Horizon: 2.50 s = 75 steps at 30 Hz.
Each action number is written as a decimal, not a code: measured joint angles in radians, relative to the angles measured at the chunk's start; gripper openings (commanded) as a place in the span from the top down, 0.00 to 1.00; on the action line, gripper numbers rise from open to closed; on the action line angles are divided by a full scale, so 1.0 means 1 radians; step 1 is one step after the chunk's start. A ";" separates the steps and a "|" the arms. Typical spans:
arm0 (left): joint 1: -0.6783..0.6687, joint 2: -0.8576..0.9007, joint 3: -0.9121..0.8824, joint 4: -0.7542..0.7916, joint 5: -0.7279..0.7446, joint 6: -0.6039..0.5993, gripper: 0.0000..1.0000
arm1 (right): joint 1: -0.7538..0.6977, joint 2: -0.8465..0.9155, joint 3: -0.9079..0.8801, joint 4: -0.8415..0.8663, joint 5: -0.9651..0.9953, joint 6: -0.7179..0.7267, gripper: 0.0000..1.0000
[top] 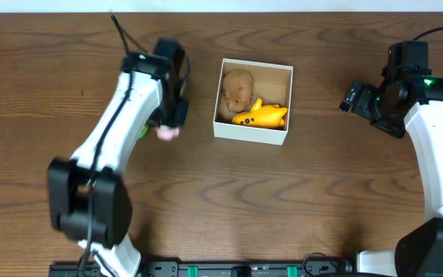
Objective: Pack container
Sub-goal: 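Carry the duck with the left gripper into the box and release, then move the left gripper back and grasp the green numbered ball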
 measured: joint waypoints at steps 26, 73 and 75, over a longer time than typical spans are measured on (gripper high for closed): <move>-0.382 0.211 0.091 0.600 0.002 0.287 0.92 | 0.000 0.000 0.000 0.001 -0.022 0.000 0.01; 0.211 0.035 0.016 0.103 -0.122 -0.012 0.01 | 0.000 0.000 0.000 -0.018 -0.026 0.000 0.01; 0.240 0.089 0.014 0.099 -0.111 -0.030 0.01 | 0.000 0.000 0.000 -0.020 -0.026 0.000 0.01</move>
